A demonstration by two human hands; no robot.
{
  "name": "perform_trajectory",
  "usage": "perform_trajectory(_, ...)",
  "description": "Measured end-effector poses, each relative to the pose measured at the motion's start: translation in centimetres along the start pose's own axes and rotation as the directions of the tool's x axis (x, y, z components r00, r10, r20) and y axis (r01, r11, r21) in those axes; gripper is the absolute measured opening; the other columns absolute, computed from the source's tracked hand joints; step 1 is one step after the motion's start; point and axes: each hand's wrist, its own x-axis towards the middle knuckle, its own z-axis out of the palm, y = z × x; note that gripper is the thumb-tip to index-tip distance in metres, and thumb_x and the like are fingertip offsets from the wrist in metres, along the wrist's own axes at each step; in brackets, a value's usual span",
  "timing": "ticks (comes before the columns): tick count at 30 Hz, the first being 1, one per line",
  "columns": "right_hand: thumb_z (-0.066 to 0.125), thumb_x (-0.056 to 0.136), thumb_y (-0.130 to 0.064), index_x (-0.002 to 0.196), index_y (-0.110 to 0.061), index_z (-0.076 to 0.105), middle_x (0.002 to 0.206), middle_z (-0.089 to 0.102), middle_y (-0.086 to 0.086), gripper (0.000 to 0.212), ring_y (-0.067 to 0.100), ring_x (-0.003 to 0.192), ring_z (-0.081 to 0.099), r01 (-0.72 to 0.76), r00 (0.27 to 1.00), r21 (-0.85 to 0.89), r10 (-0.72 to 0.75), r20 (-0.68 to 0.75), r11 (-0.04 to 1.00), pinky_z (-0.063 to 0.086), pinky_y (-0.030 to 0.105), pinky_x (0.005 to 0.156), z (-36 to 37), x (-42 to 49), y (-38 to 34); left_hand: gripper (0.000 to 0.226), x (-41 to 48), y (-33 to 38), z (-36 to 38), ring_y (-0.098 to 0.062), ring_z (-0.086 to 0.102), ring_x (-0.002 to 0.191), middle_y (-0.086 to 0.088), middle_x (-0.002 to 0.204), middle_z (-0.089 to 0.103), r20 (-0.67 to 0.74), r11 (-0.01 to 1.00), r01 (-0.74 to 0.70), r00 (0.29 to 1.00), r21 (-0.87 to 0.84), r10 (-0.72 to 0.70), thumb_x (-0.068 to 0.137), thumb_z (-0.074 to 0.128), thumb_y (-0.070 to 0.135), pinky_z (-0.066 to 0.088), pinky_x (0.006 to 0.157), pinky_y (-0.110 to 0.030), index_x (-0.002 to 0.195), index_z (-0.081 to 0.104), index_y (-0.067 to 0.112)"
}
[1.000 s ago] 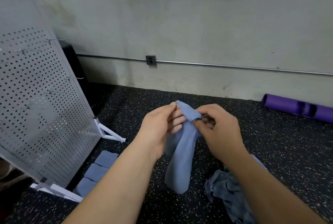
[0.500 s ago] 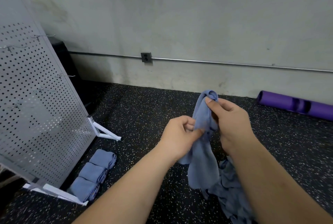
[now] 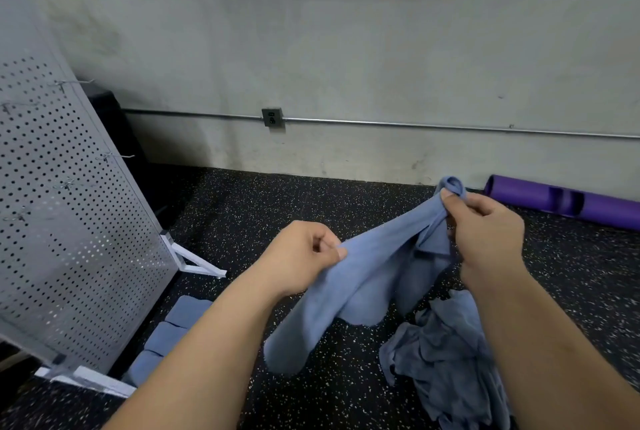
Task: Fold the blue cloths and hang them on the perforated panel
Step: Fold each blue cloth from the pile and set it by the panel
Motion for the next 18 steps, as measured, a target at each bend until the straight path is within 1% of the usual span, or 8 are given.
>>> perform_trajectory(2, 0.083, 0.093, -0.021, 0.09, -0.018, 0.08, 0.076, 0.075, 0.004, 0.006, 0.004, 0.057, 0.061, 0.04, 0.997, -0.108, -0.032, 0.077, 0.993, 0.052, 0.02, 0.058, -0.2, 0.0, 0.4, 0.013, 0.0, 0.2, -0.4, -0.015, 0.057, 0.067, -0.007, 0.075, 0.07, -0.036, 0.998, 0.013, 0.999, -0.061, -0.015, 0.098, 0.078, 0.021, 0.05, 0.069, -0.036, 0.086, 0.076, 0.018)
perform_trajectory(4, 0.082, 0.094, -0.024, 0.088, -0.02, 0.08, 0.08, 0.078, 0.004, 0.007, 0.003, 0.061, 0.064, 0.088, 0.985, -0.194, -0.056, 0.164, 0.977, 0.053, 0.02, 0.06, -0.3, -0.1, 0.7, 0.013, -0.1, 0.7, -0.4, -0.017, 0.059, 0.068, -0.017, 0.081, 0.071, -0.08, 0.98, 0.055, 0.994, -0.189, -0.071, 0.102, 0.073, 0.017, 0.053, 0.067, -0.037, 0.09, 0.076, 0.013)
perform_trajectory(7, 0.075, 0.1, -0.025, 0.093, -0.017, 0.082, 0.078, 0.079, 0.002, 0.013, 0.006, 0.063, 0.064, 0.146, 0.951, -0.259, -0.063, 0.302, 0.955, 0.055, 0.022, 0.06, -0.2, -0.4, 0.9, 0.015, -0.1, 1.6, -0.5, -0.01, 0.063, 0.063, -0.007, 0.077, 0.069, -0.15, 0.917, 0.108, 0.973, -0.384, -0.177, 0.106, 0.066, 0.015, 0.057, 0.059, -0.026, 0.097, 0.074, 0.006)
perform_trajectory(9, 0.068, 0.105, -0.024, 0.093, -0.017, 0.082, 0.072, 0.076, -0.001, 0.02, 0.005, 0.059, 0.061, 0.155, 0.941, -0.263, -0.062, 0.331, 0.952, 0.053, 0.019, 0.056, -0.2, -0.5, 0.9, 0.015, 0.0, 2.0, -0.8, -0.01, 0.064, 0.063, -0.005, 0.078, 0.071, -0.186, 0.859, 0.12, 0.952, -0.498, -0.241, 0.107, 0.064, 0.016, 0.058, 0.058, -0.028, 0.098, 0.073, 0.008)
perform_trajectory(11, 0.064, 0.107, -0.024, 0.092, -0.02, 0.081, 0.075, 0.077, 0.002, 0.024, 0.008, 0.063, 0.062, 0.136, 0.949, -0.252, -0.053, 0.311, 0.958, 0.055, 0.023, 0.059, -0.2, -0.5, 0.9, 0.014, 0.2, 2.0, -1.0, -0.016, 0.066, 0.068, -0.007, 0.081, 0.073, -0.212, 0.793, 0.132, 0.926, -0.594, -0.313, 0.107, 0.064, 0.016, 0.06, 0.062, -0.033, 0.098, 0.073, 0.01)
perform_trajectory(14, 0.061, 0.108, -0.023, 0.091, -0.018, 0.079, 0.089, 0.079, 0.01, 0.026, 0.018, 0.074, 0.064, 0.172, 0.949, -0.34, -0.062, 0.309, 0.925, 0.054, 0.039, 0.068, -0.2, -0.4, 1.0, 0.014, 0.4, 2.0, -1.1, -0.019, 0.068, 0.069, -0.008, 0.084, 0.075, -0.198, 0.706, 0.152, 0.9, -0.692, -0.388, 0.107, 0.064, 0.018, 0.059, 0.059, -0.032, 0.098, 0.072, 0.012)
perform_trajectory(16, 0.059, 0.109, -0.021, 0.094, -0.022, 0.079, 0.092, 0.079, 0.002, 0.025, 0.017, 0.082, 0.068, 0.206, 0.931, -0.39, -0.057, 0.36, 0.898, 0.057, 0.038, 0.073, -0.1, -0.9, 0.9, 0.014, 0.5, 2.1, -1.0, -0.02, 0.067, 0.069, -0.007, 0.084, 0.076, -0.189, 0.67, 0.146, 0.897, -0.728, -0.4, 0.107, 0.063, 0.017, 0.058, 0.057, -0.032, 0.098, 0.072, 0.013)
perform_trajectory(18, 0.058, 0.109, -0.02, 0.101, -0.025, 0.079, 0.095, 0.08, -0.005, 0.024, 0.015, 0.091, 0.073, 0.176, 0.895, -0.379, 0.013, 0.446, 0.908, 0.06, 0.035, 0.078, 0.4, -2.0, 0.8, 0.014, 0.6, 2.3, -0.7, -0.021, 0.066, 0.072, -0.008, 0.085, 0.075, -0.199, 0.664, 0.131, 0.896, -0.736, -0.397, 0.107, 0.063, 0.016, 0.056, 0.062, -0.034, 0.097, 0.072, 0.014)
